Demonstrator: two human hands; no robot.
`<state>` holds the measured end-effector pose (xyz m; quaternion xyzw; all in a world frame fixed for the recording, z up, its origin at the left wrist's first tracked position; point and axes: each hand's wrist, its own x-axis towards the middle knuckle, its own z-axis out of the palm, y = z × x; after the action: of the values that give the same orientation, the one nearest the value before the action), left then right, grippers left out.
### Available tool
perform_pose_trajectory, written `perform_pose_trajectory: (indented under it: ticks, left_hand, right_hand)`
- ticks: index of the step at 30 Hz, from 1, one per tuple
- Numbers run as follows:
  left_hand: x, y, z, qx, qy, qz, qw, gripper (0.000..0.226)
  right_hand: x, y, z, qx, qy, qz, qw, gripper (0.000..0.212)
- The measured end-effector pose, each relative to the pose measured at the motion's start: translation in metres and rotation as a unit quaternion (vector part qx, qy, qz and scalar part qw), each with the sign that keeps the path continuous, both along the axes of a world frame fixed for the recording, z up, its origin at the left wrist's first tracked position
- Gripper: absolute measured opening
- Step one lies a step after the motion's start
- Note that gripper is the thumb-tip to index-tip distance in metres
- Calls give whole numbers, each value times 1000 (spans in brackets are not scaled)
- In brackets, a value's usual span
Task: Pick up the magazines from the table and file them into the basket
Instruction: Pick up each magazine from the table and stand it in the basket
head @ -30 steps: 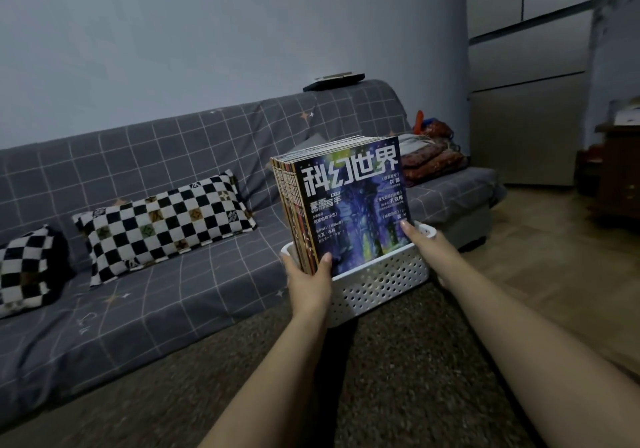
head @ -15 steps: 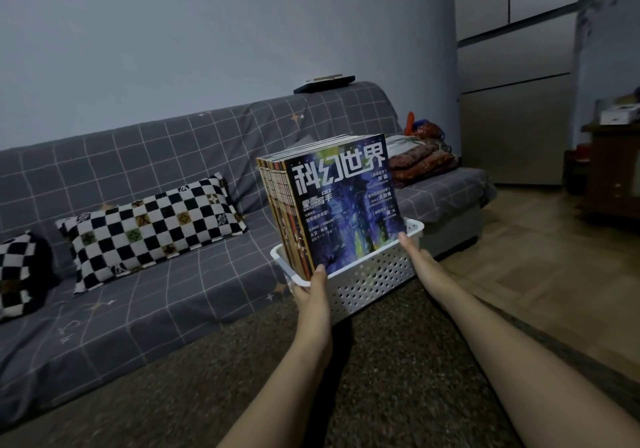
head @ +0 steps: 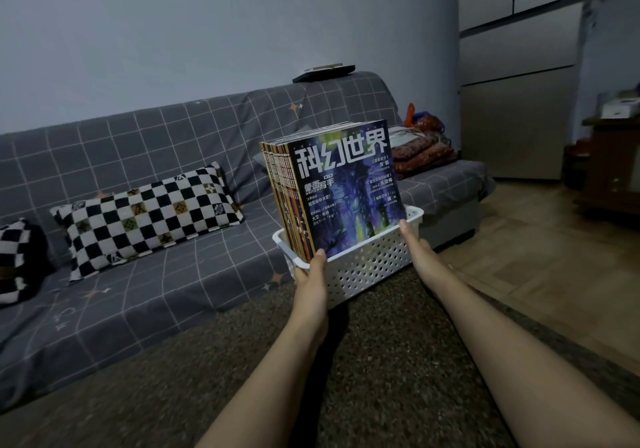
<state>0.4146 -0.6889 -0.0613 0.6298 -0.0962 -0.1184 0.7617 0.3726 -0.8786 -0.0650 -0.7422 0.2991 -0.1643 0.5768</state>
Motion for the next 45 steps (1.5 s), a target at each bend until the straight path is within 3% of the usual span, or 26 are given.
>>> perform_pose_trajectory:
  ticks: [11,15,21,26,31,38,45]
  left_hand:
    - [8,-6,4,10,28,45,999,49]
    - [3,-7,6,17,19,63,998,50]
    - [-19,-2,9,26,3,89,996,30]
    - [-26,15,10,38,9,57,998,36]
    - [-39,8,8,39,-2,44,998,41]
    - [-45,0,7,38,4,61,997,49]
    - [-47,-1,7,43,21,44,998,59]
  right_hand:
    - [-5,4,-11,-110,66,-53,990,103]
    - [-7,4,-10,-93,49,-56,993,105]
    - [-15,7,-5,-64,0,-33,997,105]
    - [-28,12,-5,-73,-29,-125,989,105]
    - [-33,14,-5,-90,-45,-172,980,86]
    - [-29,13,-6,-96,-16,-172,980,104]
    - [-32,16,1,-34,-16,-128,991,122]
